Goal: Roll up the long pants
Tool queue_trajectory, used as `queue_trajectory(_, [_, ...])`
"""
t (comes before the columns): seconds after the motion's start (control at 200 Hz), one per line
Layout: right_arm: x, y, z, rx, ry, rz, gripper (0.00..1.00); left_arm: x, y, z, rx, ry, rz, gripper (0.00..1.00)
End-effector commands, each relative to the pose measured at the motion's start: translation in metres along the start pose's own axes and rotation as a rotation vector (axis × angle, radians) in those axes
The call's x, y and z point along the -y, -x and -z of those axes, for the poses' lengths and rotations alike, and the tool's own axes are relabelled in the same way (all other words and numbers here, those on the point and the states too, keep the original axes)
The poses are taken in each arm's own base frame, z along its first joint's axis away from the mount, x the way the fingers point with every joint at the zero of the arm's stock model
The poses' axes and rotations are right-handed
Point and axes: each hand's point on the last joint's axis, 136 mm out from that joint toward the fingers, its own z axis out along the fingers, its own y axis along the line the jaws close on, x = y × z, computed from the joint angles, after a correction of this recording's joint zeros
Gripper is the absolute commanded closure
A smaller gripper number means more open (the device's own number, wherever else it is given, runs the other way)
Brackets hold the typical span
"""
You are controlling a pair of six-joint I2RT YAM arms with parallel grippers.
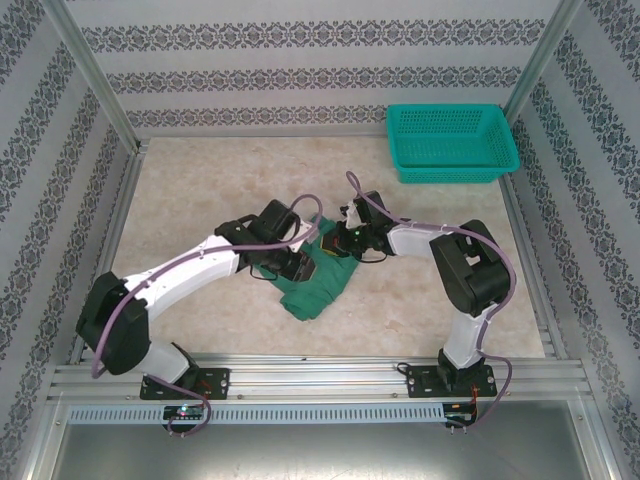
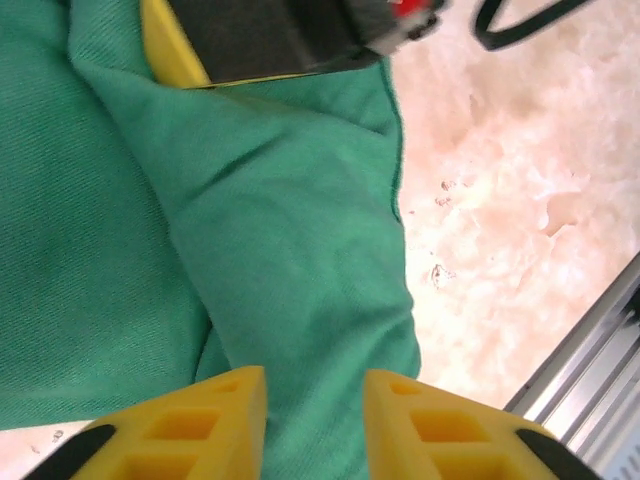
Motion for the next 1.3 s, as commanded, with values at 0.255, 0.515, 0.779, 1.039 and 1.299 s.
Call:
queue_trajectory(0.255, [0.106,-0.080,-0.006,-0.123,-0.342,-0.216,1.00,-0.040,-0.069,-0.086,-0.278,0.221,0.049,0.94])
queue_trajectory(0.515, [0.107,-0.101,0.009,-0.109,-0.362,-0.208,1.00,-0.053,-0.056,-0.082,-0.273,0.478,-0.077,0.90])
queue_trajectory(0.779, [0.111,-0.113,0.008,-0.114,-0.356,-0.209,1.00,0.015,-0.024,-0.038,0.037,0.613,-0.458,0.64])
queue_trajectory(1.039, [0.108,-0.118,0.006,-0.125,-0.353,-0.185,1.00,0.034,-0.046,-0.062,-0.031,0.737,-0.623,0.43])
queue_trajectory(1.299, [0.103,-0.121,0.012,-0.124,-0.353,-0.135,1.00,-0.005,-0.039,-0.076,-0.116,0.976,-0.622,0.29])
